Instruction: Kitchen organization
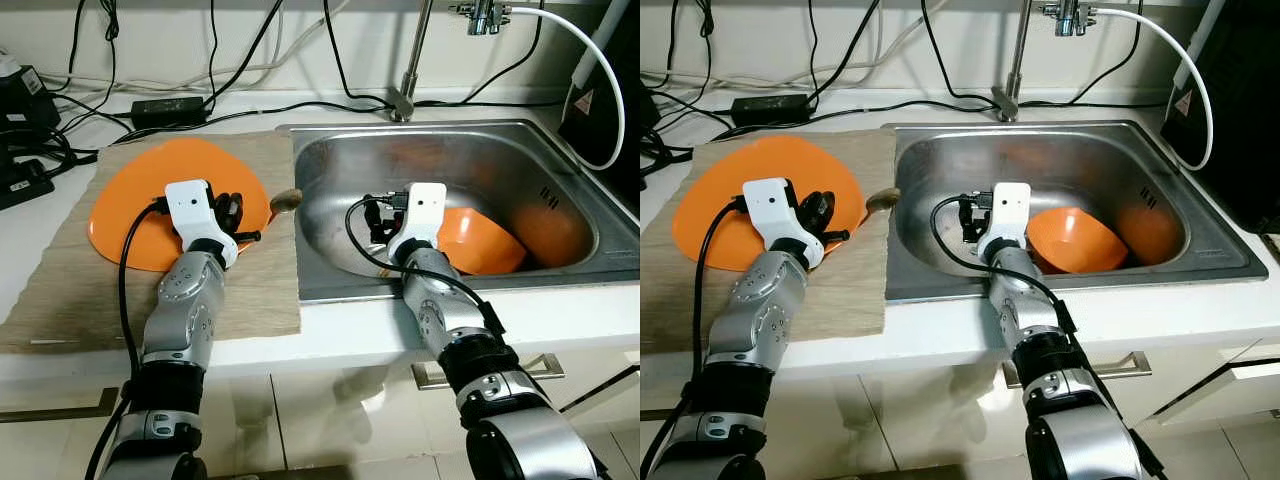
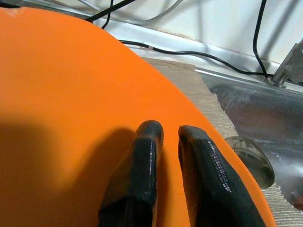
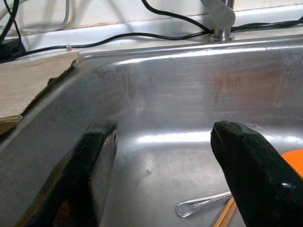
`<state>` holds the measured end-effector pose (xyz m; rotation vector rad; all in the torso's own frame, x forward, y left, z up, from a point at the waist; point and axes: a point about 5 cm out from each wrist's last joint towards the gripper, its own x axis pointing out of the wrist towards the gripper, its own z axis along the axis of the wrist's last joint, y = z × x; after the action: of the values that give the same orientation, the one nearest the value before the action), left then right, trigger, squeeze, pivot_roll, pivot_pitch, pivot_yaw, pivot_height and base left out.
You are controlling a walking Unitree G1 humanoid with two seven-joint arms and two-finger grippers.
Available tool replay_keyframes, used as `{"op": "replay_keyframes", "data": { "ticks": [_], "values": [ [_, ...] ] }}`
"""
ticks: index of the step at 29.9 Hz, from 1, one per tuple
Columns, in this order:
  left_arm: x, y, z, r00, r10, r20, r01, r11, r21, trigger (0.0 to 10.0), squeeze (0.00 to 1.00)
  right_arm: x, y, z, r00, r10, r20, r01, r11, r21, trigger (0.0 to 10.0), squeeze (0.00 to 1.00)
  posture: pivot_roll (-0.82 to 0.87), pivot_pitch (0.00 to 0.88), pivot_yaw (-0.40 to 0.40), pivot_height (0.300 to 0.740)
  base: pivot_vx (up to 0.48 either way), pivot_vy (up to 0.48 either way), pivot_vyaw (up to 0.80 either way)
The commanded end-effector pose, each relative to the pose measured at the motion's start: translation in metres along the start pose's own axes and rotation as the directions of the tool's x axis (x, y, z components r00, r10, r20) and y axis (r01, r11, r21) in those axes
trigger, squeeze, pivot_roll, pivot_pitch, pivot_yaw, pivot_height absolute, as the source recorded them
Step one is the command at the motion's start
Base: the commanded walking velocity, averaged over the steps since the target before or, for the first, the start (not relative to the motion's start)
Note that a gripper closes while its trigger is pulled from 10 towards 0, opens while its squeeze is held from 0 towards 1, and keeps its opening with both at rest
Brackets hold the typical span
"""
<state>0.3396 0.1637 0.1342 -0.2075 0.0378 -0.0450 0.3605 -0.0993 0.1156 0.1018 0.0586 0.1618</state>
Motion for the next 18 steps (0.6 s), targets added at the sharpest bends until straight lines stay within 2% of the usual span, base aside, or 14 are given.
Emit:
{"op": "replay_keyframes", "data": {
  "ticks": [1,5,7,8,10,13,18],
  "values": [
    [-0.001,0.004,-0.009,0.999,0.014,-0.047,-0.014,1.000,0.007,10.0,0.00,0.004,-0.005,0.011,0.999,-0.004,0.032,0.007,0.994,-0.104,10.0,0.00,0.02,0.000,0.006,0.740,0.000,0.000,0.00],
    [-0.006,0.010,0.010,1.000,0.014,0.004,-0.014,1.000,0.005,10.0,0.00,0.001,-0.010,0.023,0.997,-0.003,0.080,0.012,0.992,-0.123,10.0,0.00,0.03,0.000,0.005,0.740,0.000,0.000,0.00],
    [-0.013,0.016,0.012,1.000,0.023,-0.011,-0.023,1.000,0.006,10.0,0.00,-0.004,-0.015,0.022,0.997,-0.004,0.076,0.013,0.993,-0.120,10.0,0.00,0.02,0.000,0.005,0.740,0.000,0.000,0.00],
    [-0.020,0.018,0.005,0.997,0.037,-0.065,-0.039,0.999,-0.033,10.0,0.00,-0.007,-0.016,0.016,0.999,0.000,0.046,0.005,0.996,-0.095,10.0,0.00,0.02,0.000,0.004,0.740,0.000,0.000,0.00],
    [-0.021,0.017,0.003,0.996,0.031,-0.080,-0.035,0.998,-0.054,10.0,0.00,-0.008,-0.016,0.015,0.999,0.003,0.036,0.001,0.996,-0.086,10.0,0.00,0.02,0.000,0.006,0.740,0.000,0.000,0.00],
    [-0.019,0.006,-0.004,0.994,-0.004,-0.109,0.002,1.000,-0.024,10.0,0.00,-0.006,-0.009,0.010,1.000,0.012,0.009,-0.011,0.998,-0.063,10.0,0.00,0.02,0.000,0.008,0.740,0.000,0.000,0.00],
    [-0.021,0.004,-0.005,0.992,-0.005,-0.127,0.002,1.000,-0.027,10.0,0.00,-0.008,-0.001,0.012,0.999,0.038,0.013,-0.037,0.997,-0.068,10.0,0.00,0.02,0.000,0.010,0.740,0.000,0.000,0.00]
  ]
}}
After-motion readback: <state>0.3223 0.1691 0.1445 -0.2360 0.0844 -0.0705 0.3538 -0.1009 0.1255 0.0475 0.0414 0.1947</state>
